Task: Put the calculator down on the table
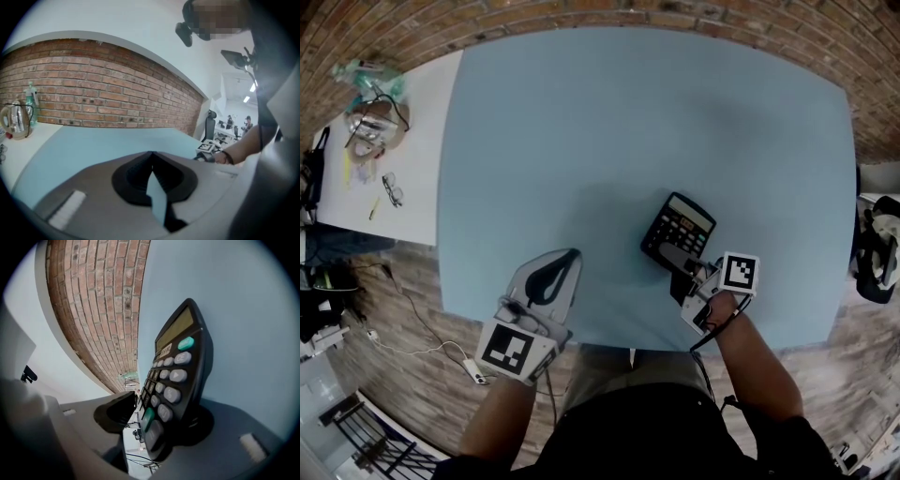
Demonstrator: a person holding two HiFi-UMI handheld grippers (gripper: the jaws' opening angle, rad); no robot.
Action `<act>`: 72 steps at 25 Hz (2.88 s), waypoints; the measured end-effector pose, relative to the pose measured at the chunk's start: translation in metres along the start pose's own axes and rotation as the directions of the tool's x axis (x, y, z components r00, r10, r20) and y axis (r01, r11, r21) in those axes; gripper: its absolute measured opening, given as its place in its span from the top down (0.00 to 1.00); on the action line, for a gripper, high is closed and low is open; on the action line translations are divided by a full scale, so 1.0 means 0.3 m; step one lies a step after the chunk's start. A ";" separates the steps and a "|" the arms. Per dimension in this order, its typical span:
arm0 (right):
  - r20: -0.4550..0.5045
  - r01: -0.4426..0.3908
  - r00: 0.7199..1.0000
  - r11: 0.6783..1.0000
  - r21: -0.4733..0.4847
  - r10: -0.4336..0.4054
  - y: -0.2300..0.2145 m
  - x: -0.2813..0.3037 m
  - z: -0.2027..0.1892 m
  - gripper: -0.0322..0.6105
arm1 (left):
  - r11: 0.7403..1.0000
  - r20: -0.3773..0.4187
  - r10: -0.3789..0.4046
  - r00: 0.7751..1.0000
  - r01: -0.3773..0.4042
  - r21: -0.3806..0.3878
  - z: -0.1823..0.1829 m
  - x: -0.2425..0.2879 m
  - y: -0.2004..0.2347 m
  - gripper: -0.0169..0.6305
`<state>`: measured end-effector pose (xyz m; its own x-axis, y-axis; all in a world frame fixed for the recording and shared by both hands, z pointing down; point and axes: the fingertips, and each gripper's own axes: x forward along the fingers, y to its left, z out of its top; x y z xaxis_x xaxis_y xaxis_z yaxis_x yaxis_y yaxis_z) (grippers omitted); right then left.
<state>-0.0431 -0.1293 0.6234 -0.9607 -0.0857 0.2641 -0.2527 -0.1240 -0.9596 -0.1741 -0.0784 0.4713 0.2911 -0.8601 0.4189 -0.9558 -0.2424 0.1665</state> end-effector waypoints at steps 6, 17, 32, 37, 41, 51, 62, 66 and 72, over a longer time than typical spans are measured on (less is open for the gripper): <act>-0.008 0.002 1.000 1.000 -0.009 -0.003 0.006 -0.005 -0.036 0.52 | 1.000 0.008 -0.017 1.000 0.017 -0.008 0.014 -0.014 -0.020 0.97; 0.002 0.019 1.000 1.000 -0.004 -0.019 0.005 -0.022 -0.090 0.48 | 0.999 0.011 -0.040 0.999 0.040 0.023 0.010 -0.032 -0.033 0.97; 0.026 0.065 0.998 0.998 0.005 -0.065 -0.026 -0.048 -0.141 0.48 | 0.997 0.032 -0.079 0.996 0.079 0.014 0.037 -0.043 -0.064 0.97; 0.026 0.101 0.995 0.995 0.023 -0.101 -0.060 -0.059 -0.167 0.48 | 0.995 0.031 -0.093 0.995 0.092 0.037 0.022 -0.049 -0.064 0.97; 0.024 0.097 0.995 0.995 0.030 -0.098 -0.058 -0.064 -0.180 0.46 | 0.994 0.023 -0.104 0.994 0.103 0.040 0.017 -0.052 -0.064 0.97; -0.016 0.149 0.989 0.986 0.067 -0.149 -0.078 -0.075 -0.224 0.43 | 0.991 0.023 -0.128 0.992 0.127 0.052 0.032 -0.045 -0.063 0.97; -0.032 0.159 0.987 0.982 0.102 -0.156 -0.081 -0.080 -0.255 0.38 | 0.986 0.026 -0.149 0.988 0.147 0.078 0.060 -0.029 -0.071 0.97; -0.031 0.154 0.988 0.983 0.097 -0.152 -0.073 -0.085 -0.258 0.38 | 0.986 0.028 -0.152 0.988 0.149 0.080 0.068 -0.027 -0.071 0.97; -0.039 0.179 0.984 0.980 0.091 -0.176 -0.081 -0.100 -0.273 0.38 | 0.983 0.040 -0.163 0.986 0.159 0.091 0.095 -0.023 -0.075 0.97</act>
<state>-0.0176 -0.0427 0.6307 -0.9049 -0.0234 0.4249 -0.4091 -0.2266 -0.8839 -0.1558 -0.0799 0.4392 0.4414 -0.8261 0.3503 -0.8970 -0.4161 0.1490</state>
